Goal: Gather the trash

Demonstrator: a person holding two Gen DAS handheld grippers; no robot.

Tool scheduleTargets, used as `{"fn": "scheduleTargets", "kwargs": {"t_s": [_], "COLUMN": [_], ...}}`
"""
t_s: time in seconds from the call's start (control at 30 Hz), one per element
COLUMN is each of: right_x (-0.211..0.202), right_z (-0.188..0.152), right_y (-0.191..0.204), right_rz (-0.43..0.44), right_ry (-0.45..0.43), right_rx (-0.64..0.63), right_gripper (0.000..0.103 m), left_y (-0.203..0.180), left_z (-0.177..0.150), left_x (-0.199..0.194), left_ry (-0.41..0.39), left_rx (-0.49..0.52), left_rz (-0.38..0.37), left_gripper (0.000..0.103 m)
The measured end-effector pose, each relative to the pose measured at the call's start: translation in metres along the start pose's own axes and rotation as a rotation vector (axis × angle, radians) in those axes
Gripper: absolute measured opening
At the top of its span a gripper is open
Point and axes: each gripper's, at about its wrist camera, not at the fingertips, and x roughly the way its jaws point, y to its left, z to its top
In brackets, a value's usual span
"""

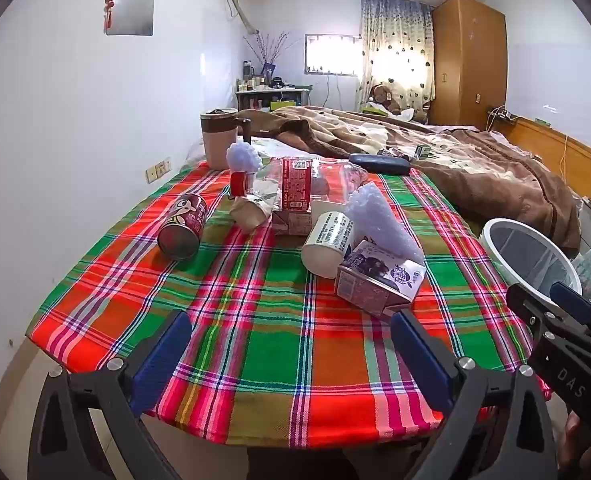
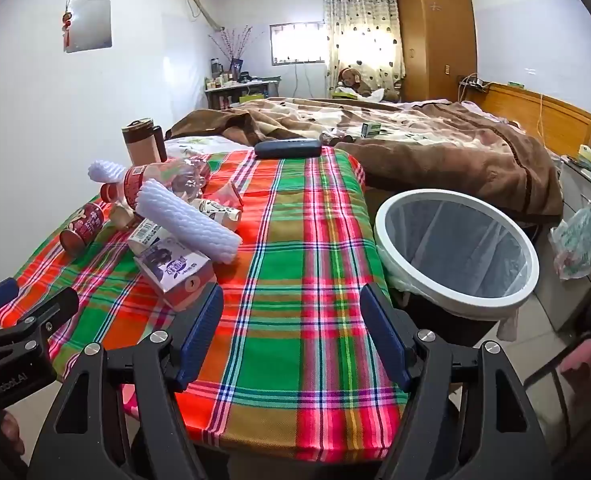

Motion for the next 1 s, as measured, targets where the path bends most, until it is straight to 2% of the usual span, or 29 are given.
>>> {"fn": "scheduleTargets", "kwargs": {"t_s": [1.0], "right_x": [-0.0028], "right_z": [0.0007], "right_y": [-0.0030], "right_rz": [-0.014], "right_ry": [-0.001], "right_rx": [0.000], "right_gripper": [0.072], "left_y": [0.0039], "left_z": [0.0002], "left_x": [-0.0033], "left_ry": [0.000], "left_rx": [-0.010], "left_rz": [0.002], "left_gripper": [0.101]}}
